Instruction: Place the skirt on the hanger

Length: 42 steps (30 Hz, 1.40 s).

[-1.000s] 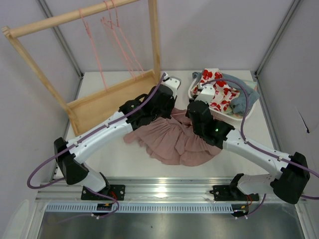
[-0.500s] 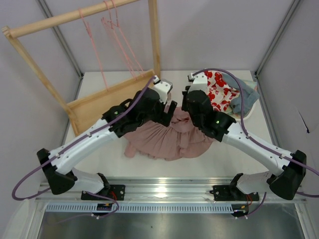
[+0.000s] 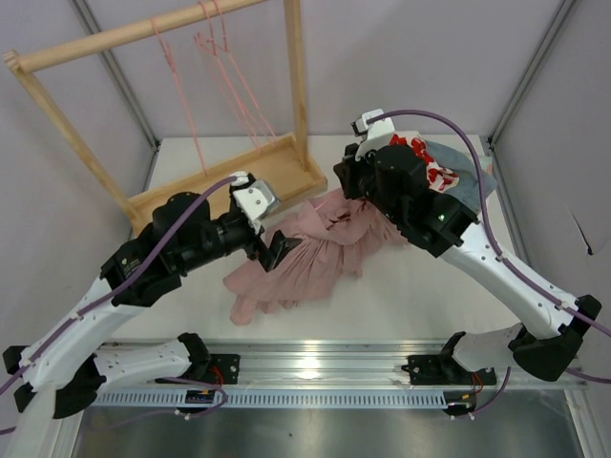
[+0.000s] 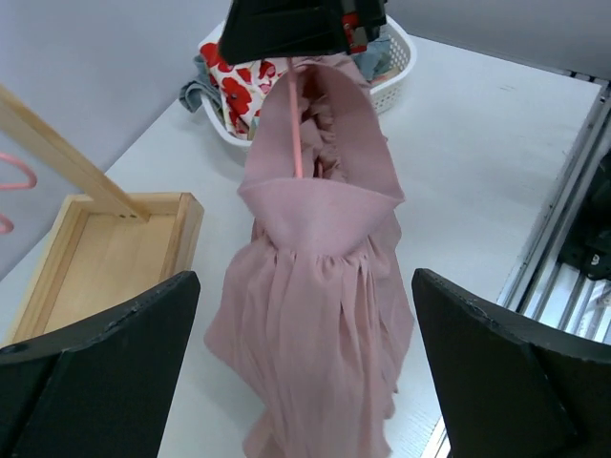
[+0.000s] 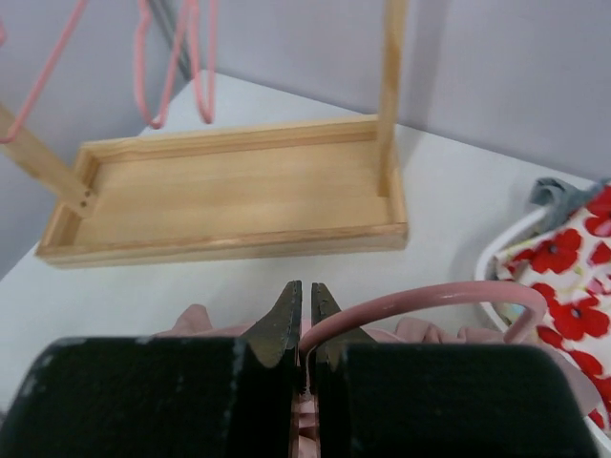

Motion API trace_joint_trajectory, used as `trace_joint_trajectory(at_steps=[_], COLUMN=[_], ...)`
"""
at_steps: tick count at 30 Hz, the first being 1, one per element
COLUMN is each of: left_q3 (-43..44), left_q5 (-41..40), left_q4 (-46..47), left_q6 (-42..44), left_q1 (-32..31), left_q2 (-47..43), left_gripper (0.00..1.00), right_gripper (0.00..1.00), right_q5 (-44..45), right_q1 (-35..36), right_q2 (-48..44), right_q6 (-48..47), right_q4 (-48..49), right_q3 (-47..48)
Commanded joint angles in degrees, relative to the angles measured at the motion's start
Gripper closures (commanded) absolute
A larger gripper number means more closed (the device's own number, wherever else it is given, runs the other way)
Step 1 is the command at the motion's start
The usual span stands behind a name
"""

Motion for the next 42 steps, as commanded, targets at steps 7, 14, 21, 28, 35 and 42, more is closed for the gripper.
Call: trace_joint_trajectory(at_steps=[7, 14, 21, 28, 35, 42], left_q3=[11.78, 11.08, 4.94, -0.35, -2.28, -2.29], left_q5=[3.67, 1.46, 0.75, 1.02, 0.49, 0.58], left_q4=[-1.59, -0.89, 1.92, 3.68, 2.98, 2.72], left_q6=[-4.16, -10.86, -13.32, -14.38, -14.11, -14.03], left_q1=[0.01, 0.01, 0.01, 0.01, 0.01, 0.01], left_q2=[12.53, 17.10, 15.18, 12.10, 9.64, 7.79], left_gripper=[0.03, 0.19, 0.41, 0.46, 0.50, 0.51], right_gripper=[1.00, 1.00, 1.00, 1.00, 1.00, 1.00], right_q5=[-3.08, 1.23, 0.88, 0.27, 1.23, 0.27], right_q1=[3.50, 4.29, 4.46, 4.55, 4.55, 4.64], right_q2=[2.12, 1.24, 0.10, -1.66, -2.01, -1.66], right_q6=[1.06, 2.47, 2.29, 2.47, 2.20, 2.73], right_q4=[-0.90, -0.90, -0.90, 0.15, -0.02, 0.24], right_q3=[5.19, 5.98, 6.69, 5.46, 5.11, 5.19])
